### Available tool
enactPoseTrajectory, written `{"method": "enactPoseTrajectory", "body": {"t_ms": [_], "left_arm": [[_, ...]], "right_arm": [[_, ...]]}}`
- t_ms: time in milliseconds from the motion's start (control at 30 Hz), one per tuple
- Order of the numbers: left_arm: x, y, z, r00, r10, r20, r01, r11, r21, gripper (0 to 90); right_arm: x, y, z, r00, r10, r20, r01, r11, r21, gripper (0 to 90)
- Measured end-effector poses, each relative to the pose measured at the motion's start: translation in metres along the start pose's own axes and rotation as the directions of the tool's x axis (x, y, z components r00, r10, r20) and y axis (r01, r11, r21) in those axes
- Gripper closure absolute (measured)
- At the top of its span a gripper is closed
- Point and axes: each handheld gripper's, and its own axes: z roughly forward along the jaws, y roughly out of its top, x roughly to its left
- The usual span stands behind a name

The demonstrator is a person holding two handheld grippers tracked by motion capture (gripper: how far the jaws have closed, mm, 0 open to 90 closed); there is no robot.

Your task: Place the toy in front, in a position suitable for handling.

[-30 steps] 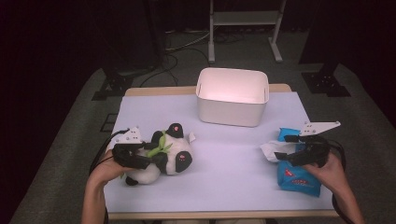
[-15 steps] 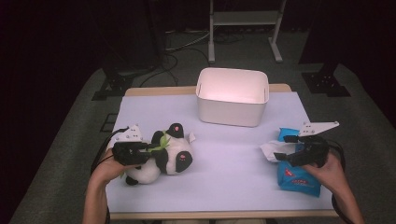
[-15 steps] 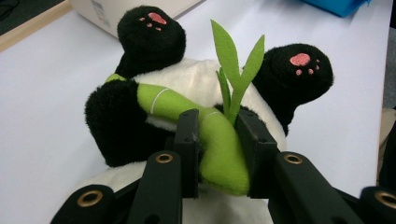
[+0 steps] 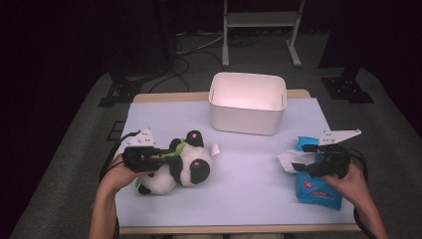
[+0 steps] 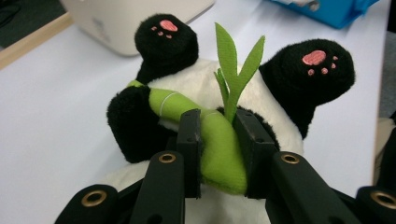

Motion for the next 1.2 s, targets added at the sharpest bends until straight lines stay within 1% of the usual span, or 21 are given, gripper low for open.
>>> {"method": "enactPoseTrajectory", "body": {"t_ms": [67, 167, 300, 367, 500, 533, 567, 667, 700, 733, 800, 833, 867, 933, 967, 1000, 1067, 1200], "left_arm": [[-0.003, 0.005, 0.003, 0.9999, 0.012, 0.006, -0.012, 0.9999, 0.005, 73.5], [-0.006, 0.012, 0.008, 0.9997, 0.02, 0.012, -0.02, 0.9998, 0.006, 73.5], [-0.012, 0.024, 0.018, 0.9985, 0.045, 0.031, -0.046, 0.9989, 0.011, 73.5], [-0.015, 0.031, 0.023, 0.9971, 0.062, 0.044, -0.063, 0.998, 0.009, 73.5], [-0.021, 0.045, 0.033, 0.9944, 0.084, 0.064, -0.084, 0.9964, 0.004, 73.5], [-0.021, 0.045, 0.033, 0.9944, 0.084, 0.064, -0.084, 0.9964, 0.004, 73.5], [-0.025, 0.052, 0.038, 0.9926, 0.094, 0.076, -0.095, 0.9955, -0.001, 73.5], [-0.03, 0.061, 0.045, 0.9903, 0.108, 0.087, -0.109, 0.9941, 0.001, 73.5], [-0.031, 0.063, 0.047, 0.9903, 0.105, 0.092, -0.105, 0.9944, 0.003, 73.5], [-0.032, 0.066, 0.049, 0.9882, 0.118, 0.098, -0.119, 0.9928, 0.008, 73.5], [-0.036, 0.072, 0.055, 0.9864, 0.122, 0.11, -0.123, 0.9924, 0.004, 73.5], [-0.036, 0.072, 0.055, 0.9864, 0.122, 0.11, -0.123, 0.9924, 0.004, 73.5], [-0.037, 0.076, 0.059, 0.9844, 0.134, 0.115, -0.135, 0.9909, 0.003, 73.5], [-0.04, 0.08, 0.065, 0.9822, 0.138, 0.127, -0.14, 0.9902, 0.001, 73.5], [-0.04, 0.08, 0.065, 0.9822, 0.138, 0.127, -0.14, 0.9902, 0.001, 73.5], [-0.043, 0.085, 0.071, 0.9793, 0.148, 0.138, -0.15, 0.9886, 0.006, 73.4], [-0.046, 0.088, 0.077, 0.9772, 0.154, 0.146, -0.157, 0.9876, 0.009, 73.4], [-0.051, 0.094, 0.089, 0.9744, 0.154, 0.164, -0.158, 0.9874, 0.014, 73.4]], "right_arm": [[0.0, 0.0, 0.0, 1.0, 0.002, 0.0, -0.002, 1.0, -0.002, 17.7], [0.0, 0.0, 0.0, 1.0, 0.003, 0.0, -0.003, 1.0, -0.001, 17.7], [0.0, 0.0, 0.0, 1.0, 0.001, 0.0, -0.001, 1.0, 0.0, 17.7], [0.0, 0.001, 0.0, 1.0, 0.0, 0.0, 0.0, 1.0, 0.001, 17.7], [0.0, 0.0, -0.001, 1.0, 0.002, 0.0, -0.002, 1.0, 0.0, 17.7], [0.0, 0.0, -0.002, 1.0, 0.0, 0.001, 0.0, 1.0, -0.001, 17.7], [0.0, 0.0, -0.002, 1.0, 0.002, 0.0, -0.002, 1.0, -0.002, 17.7], [-0.001, 0.0, -0.004, 1.0, 0.003, 0.001, -0.003, 1.0, -0.005, 17.7], [-0.001, -0.001, -0.004, 1.0, 0.003, 0.001, -0.003, 1.0, -0.007, 17.7], [-0.001, -0.001, -0.004, 1.0, 0.002, 0.002, -0.002, 1.0, -0.006, 17.7], [-0.001, -0.001, -0.004, 1.0, 0.005, 0.0, -0.005, 1.0, -0.006, 17.7], [-0.001, -0.001, -0.004, 1.0, 0.005, 0.0, -0.005, 1.0, -0.006, 17.7], [-0.001, -0.001, -0.004, 1.0, 0.004, 0.0, -0.004, 1.0, -0.007, 17.7], [-0.001, -0.001, -0.004, 1.0, 0.006, 0.0, -0.006, 1.0, -0.006, 17.7], [-0.001, -0.001, -0.004, 1.0, 0.006, 0.0, -0.006, 1.0, -0.006, 17.7], [-0.001, -0.001, -0.005, 1.0, 0.008, 0.001, -0.008, 1.0, -0.006, 17.7], [-0.001, -0.001, -0.005, 1.0, 0.005, 0.001, -0.005, 1.0, -0.006, 17.7], [-0.001, -0.001, -0.006, 1.0, 0.003, 0.0, -0.003, 1.0, -0.007, 17.7]]}}
